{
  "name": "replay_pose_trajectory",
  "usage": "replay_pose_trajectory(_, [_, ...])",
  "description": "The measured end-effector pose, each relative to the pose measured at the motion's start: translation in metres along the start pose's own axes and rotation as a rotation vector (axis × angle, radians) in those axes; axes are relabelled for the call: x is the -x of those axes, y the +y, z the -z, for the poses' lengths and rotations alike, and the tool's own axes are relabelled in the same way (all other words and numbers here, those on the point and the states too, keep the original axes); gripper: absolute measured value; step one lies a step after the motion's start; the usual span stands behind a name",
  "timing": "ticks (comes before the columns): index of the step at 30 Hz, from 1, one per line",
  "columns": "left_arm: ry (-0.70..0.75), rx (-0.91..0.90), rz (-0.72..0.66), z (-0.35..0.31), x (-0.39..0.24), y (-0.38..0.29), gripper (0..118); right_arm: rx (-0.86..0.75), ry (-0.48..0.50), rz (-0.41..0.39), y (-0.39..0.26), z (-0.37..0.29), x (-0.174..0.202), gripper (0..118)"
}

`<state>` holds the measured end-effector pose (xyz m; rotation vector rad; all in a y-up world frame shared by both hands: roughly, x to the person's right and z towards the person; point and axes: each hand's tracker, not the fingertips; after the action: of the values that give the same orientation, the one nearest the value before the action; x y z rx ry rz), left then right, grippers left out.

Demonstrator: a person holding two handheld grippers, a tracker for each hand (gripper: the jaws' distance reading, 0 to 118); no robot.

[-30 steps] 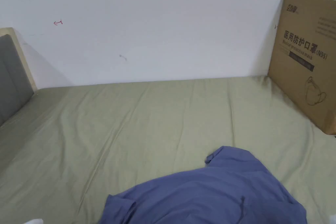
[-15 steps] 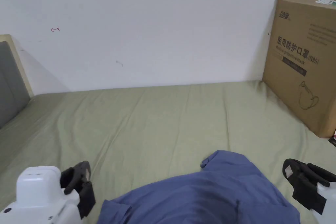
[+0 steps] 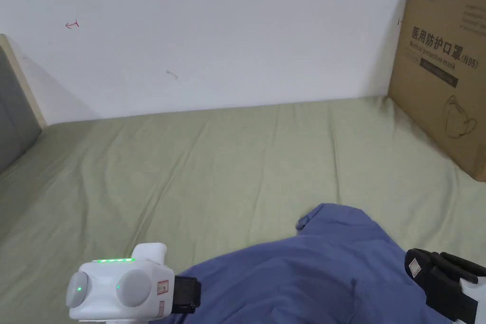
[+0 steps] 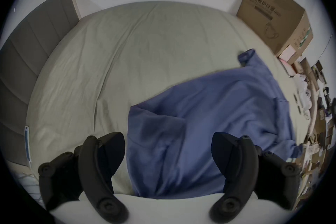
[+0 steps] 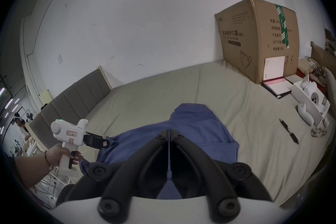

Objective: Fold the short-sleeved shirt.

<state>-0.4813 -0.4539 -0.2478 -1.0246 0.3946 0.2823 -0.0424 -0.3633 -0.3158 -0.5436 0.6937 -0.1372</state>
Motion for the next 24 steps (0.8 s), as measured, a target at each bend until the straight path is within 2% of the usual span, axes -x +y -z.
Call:
replay_pose_trajectory(4, [0.105,0.048,0.051,0.046,0.000,0.005,102,0.038,0.006,0.034,-0.003,0.012,-0.005,2])
replay_pose_trajectory(5, [0.137,0.053,0.057,0.053,0.001,0.006,98,0.044,0.008,0.041,-0.004,0.015,-0.006,2])
replay_pose_trajectory(6, [0.114,0.051,0.055,0.059,0.003,0.007,86,0.052,0.012,0.045,-0.004,0.018,-0.006,2])
replay_pose_trajectory(7, [0.057,0.062,0.071,0.060,0.006,0.007,55,0.062,0.013,0.044,-0.005,0.022,-0.006,2])
replay_pose_trajectory(9, [0.038,0.084,0.088,0.060,0.010,0.005,12,0.081,0.004,0.030,-0.008,0.028,-0.005,2])
replay_pose_trajectory(10, [0.016,0.054,0.068,0.052,0.015,0.004,7,0.085,0.001,0.026,-0.008,0.031,-0.005,2])
replay_pose_trajectory(12, [0.027,-0.033,0.037,0.032,0.027,0.002,7,0.089,0.000,0.028,-0.008,0.037,-0.006,2])
replay_pose_trajectory(16, [-0.106,-0.130,-0.059,-0.010,0.055,-0.006,7,0.094,0.014,0.053,0.005,0.056,-0.018,2])
replay_pose_trajectory(19, [-0.273,-0.102,-0.075,-0.023,0.077,-0.007,7,0.127,0.046,0.070,0.028,0.088,-0.035,2])
replay_pose_trajectory(21, [-0.290,-0.075,-0.064,-0.020,0.085,-0.001,7,0.173,0.048,0.053,0.045,0.117,-0.045,2])
replay_pose_trajectory(24, [-0.288,-0.049,-0.065,-0.015,0.090,0.005,7,0.325,0.028,0.002,0.063,0.180,-0.056,5])
